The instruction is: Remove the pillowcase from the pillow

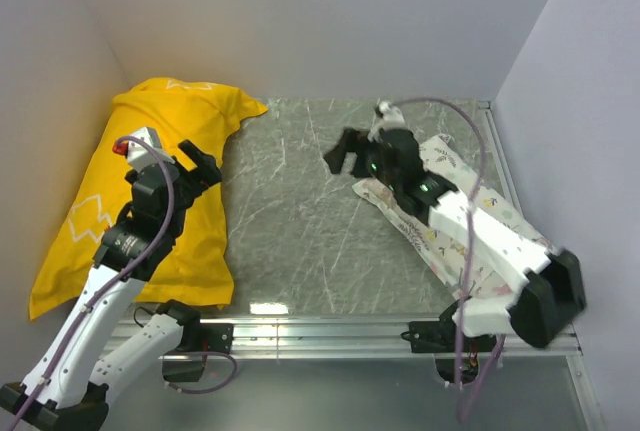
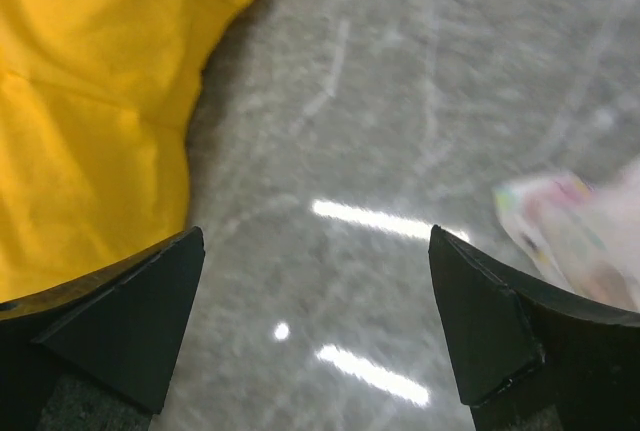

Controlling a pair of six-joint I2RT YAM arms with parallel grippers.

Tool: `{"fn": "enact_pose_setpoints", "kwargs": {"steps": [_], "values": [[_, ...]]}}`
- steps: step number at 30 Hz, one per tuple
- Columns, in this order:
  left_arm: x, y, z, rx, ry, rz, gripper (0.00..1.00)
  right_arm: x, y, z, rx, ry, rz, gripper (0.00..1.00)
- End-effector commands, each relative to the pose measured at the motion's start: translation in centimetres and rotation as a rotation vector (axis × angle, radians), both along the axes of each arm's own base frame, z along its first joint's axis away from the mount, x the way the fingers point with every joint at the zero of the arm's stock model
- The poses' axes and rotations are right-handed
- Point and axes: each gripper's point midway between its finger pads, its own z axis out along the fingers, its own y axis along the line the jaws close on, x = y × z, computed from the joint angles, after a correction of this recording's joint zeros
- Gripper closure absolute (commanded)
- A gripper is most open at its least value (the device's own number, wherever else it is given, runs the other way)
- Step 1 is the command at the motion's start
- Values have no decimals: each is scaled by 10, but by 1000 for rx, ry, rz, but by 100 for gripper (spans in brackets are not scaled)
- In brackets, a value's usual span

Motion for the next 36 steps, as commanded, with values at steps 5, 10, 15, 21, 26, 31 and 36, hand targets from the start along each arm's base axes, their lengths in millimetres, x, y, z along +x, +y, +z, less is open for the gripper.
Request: {"fn": "enact_pose_setpoints", "kwargs": {"steps": [5, 10, 15, 21, 26, 31, 36], "values": [[-13, 67, 2, 158, 88, 365, 1, 86, 123, 10, 82, -11, 288, 0], [7, 84, -20, 226, 145, 507, 1, 100, 171, -4, 197, 60, 418, 0], [59, 95, -10, 183, 164, 559, 1, 83, 180, -30, 221, 118, 456, 0], [138, 114, -7, 243, 241, 601, 1, 61, 161, -37, 185, 128, 451, 0], [176, 127, -43, 318, 381, 639, 1, 39, 142, -44, 147, 131, 441, 0], [187, 131, -73, 291, 450, 624, 5, 32, 131, -46, 103, 132, 436, 0], [199, 105, -88, 265, 477, 430, 51, 33, 123, -52, 64, 146, 405, 2]]}}
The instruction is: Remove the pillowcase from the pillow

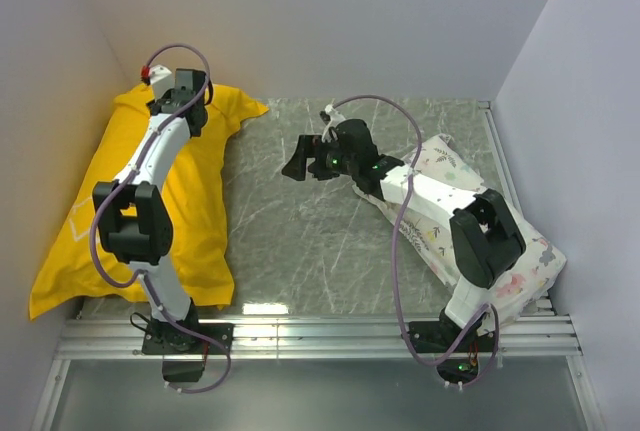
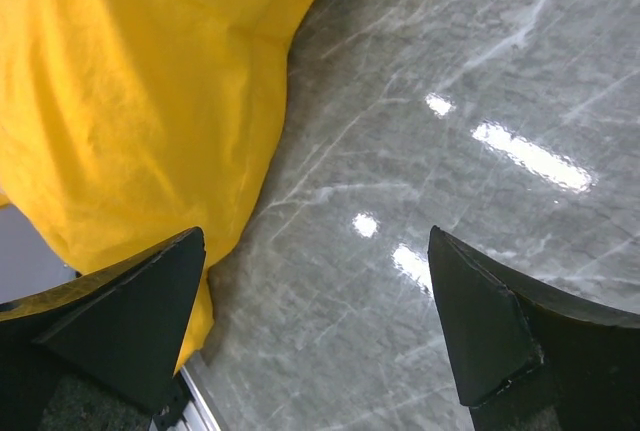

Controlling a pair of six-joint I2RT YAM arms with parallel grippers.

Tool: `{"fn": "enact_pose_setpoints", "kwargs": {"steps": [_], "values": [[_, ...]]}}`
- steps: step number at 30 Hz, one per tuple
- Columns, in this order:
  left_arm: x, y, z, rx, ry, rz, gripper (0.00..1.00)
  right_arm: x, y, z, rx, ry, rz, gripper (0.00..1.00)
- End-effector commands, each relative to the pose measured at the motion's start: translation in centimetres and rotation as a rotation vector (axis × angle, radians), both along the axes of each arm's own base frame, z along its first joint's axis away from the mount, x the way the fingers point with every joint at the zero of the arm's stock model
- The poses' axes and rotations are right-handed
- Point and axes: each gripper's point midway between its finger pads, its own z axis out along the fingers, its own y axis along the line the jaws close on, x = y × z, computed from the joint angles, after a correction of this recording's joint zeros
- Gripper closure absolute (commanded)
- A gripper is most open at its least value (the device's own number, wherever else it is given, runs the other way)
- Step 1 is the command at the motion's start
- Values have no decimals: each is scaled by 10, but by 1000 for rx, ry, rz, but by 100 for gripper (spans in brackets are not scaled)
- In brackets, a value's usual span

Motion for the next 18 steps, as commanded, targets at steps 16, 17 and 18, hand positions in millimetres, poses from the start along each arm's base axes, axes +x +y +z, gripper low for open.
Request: {"fn": "enact_pose_setpoints", "kwargs": {"steps": [16, 17, 18], "values": [[-73, -158, 124, -211, -355, -962, 100, 20, -42, 37, -145, -179, -167, 2], [-81, -165, 118, -224, -343, -988, 100, 22, -44, 38, -151, -178, -173, 2], [-92, -167, 123, -228, -353, -1006, 100, 23, -44, 40, -152, -183, -175, 3]]}}
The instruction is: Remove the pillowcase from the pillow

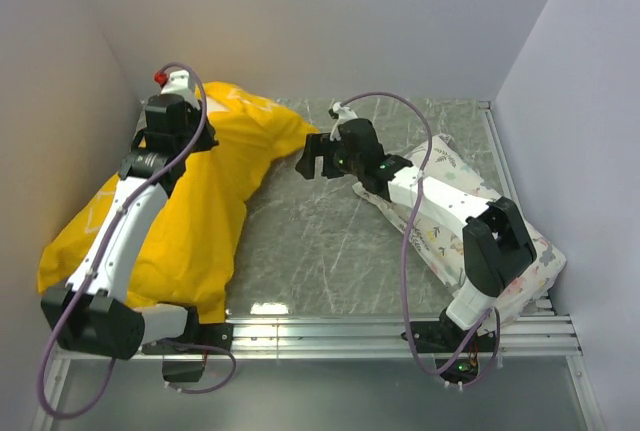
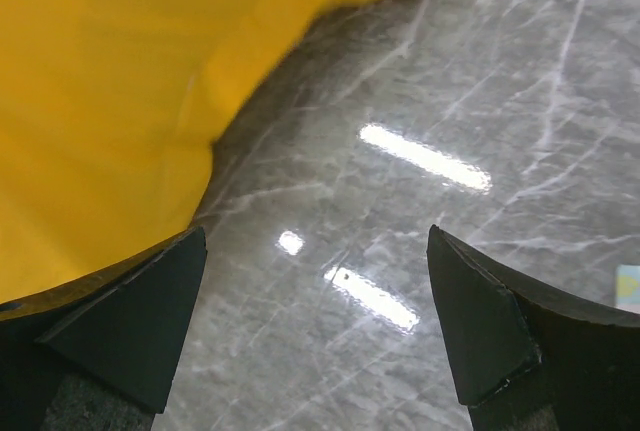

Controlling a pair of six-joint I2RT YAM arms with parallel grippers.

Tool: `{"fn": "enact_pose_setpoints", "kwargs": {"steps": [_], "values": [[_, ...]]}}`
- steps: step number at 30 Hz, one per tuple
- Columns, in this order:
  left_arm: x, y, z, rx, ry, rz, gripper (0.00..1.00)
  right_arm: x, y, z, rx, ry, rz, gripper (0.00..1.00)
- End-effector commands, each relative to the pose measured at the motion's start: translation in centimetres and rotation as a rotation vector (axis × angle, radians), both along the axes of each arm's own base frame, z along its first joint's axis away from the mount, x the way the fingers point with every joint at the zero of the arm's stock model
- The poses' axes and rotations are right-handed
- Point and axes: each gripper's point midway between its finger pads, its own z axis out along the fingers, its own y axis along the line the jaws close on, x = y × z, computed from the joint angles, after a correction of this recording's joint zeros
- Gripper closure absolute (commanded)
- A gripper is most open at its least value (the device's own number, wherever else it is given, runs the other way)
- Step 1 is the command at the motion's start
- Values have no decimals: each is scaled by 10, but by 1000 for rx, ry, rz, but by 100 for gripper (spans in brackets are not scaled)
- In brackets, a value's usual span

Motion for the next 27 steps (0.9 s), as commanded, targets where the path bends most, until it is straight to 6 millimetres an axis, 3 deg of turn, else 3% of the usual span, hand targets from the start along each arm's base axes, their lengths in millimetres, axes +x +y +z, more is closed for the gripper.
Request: {"fn": "enact_pose_setpoints", "kwargs": {"steps": [1, 5, 9, 18, 19, 23, 24, 25, 27], "values": [[-28, -41, 36, -54, -116, -220, 100, 15, -7, 44, 1, -111, -41, 2], [-55, -54, 17, -66, -63, -291, 100, 25, -13, 55, -22, -145, -80, 2], [-71, -51, 3, -80, -45, -281, 100, 30, -15, 60, -26, -153, -97, 2], [-77, -41, -31, -78, 31, -214, 100, 26, 3, 20, -47, -72, -29, 1], [-77, -37, -34, -69, 37, -189, 100, 28, 7, 23, -53, -88, -21, 1], [-78, -28, -38, -53, 44, -147, 100, 39, 20, 2, -94, -54, 14, 2], [-76, -23, -39, -41, 49, -113, 100, 41, 24, -10, -106, -33, 22, 3], [-73, -20, -37, -35, 44, -99, 100, 45, 27, -7, -99, -35, 25, 9], [-63, -6, -40, -15, 58, -35, 99, 41, 33, -10, -83, -7, 44, 29]]}}
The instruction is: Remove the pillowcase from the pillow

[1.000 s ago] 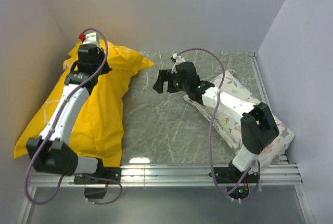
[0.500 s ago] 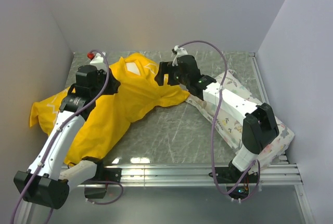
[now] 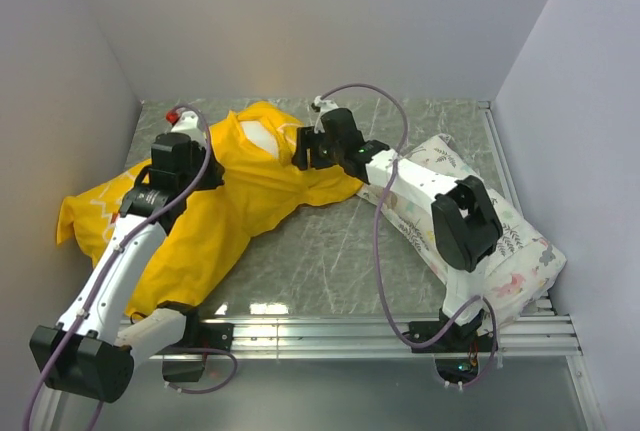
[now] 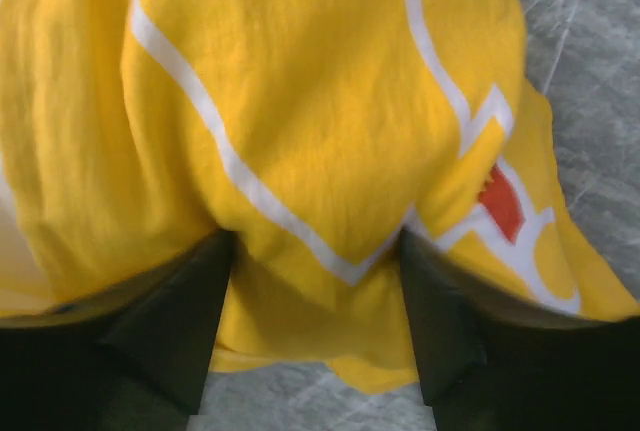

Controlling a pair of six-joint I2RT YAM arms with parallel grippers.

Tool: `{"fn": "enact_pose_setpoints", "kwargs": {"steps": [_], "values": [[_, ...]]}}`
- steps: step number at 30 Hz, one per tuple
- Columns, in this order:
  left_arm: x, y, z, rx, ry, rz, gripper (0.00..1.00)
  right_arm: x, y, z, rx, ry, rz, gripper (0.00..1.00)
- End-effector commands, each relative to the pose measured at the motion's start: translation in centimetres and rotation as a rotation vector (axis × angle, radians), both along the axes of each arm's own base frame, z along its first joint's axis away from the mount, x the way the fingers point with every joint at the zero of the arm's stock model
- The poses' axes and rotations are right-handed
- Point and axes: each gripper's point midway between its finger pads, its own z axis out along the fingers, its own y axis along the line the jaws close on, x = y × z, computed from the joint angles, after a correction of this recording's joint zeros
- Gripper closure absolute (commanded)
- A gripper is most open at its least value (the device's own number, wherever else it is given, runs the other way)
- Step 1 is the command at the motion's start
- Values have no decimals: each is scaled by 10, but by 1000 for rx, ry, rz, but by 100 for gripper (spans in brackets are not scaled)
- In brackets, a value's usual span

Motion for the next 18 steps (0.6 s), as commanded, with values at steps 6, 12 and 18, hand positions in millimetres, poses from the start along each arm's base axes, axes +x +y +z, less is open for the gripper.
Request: {"fn": "enact_pose_setpoints", "kwargs": {"steps": [6, 12, 18], "values": [[70, 64, 26, -19, -33, 236, 100, -35, 26, 53, 139, -6, 85, 100], [113, 72, 63, -37, -60, 259, 100, -94, 26, 66, 158, -47, 118, 100], [97, 56, 69, -92, -62, 197, 100, -138, -6, -2, 109, 69, 90, 100]]}}
